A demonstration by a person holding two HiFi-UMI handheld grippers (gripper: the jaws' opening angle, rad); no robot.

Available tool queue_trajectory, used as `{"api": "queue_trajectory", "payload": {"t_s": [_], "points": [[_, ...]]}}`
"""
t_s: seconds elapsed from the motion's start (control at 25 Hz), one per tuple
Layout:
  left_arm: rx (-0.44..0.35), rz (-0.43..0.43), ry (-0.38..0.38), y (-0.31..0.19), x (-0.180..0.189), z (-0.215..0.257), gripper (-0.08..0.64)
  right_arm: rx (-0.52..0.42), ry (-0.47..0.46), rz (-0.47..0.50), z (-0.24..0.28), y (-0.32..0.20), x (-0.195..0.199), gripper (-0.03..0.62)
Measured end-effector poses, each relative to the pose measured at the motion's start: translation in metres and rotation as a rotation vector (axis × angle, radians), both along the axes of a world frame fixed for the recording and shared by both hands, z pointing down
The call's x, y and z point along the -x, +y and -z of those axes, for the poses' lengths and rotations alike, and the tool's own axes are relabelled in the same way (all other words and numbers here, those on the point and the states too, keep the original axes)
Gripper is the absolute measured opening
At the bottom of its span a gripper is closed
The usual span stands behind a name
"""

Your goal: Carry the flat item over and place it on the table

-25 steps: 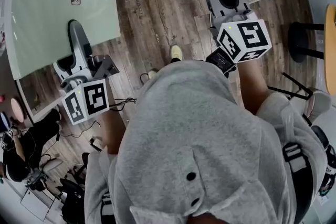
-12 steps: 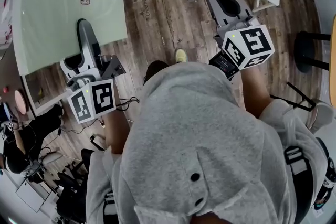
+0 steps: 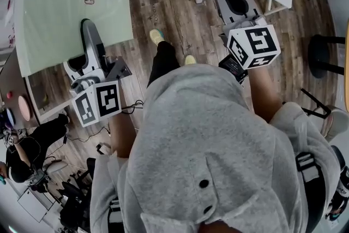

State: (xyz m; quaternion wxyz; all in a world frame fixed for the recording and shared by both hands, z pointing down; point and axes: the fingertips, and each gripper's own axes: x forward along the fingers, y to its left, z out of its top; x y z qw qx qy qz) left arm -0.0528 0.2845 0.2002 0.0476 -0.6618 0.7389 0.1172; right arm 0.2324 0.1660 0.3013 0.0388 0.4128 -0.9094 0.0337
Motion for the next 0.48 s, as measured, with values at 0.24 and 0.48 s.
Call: {"api": "queue_trajectory", "payload": {"t_s": [0.24,0.48], "points": [[-0.011,-0.010,-0.009,-0.028,0.003,0.003,0.281,-0.007,-0.011,-0.013,0.004,-0.020,0.001,0.028],[-0.010,-0.021,-0.025,-0.050,0.002,0.002,0.281,-0.001,0.000,0.002,-0.001,-0.035,0.009,0.028]]}}
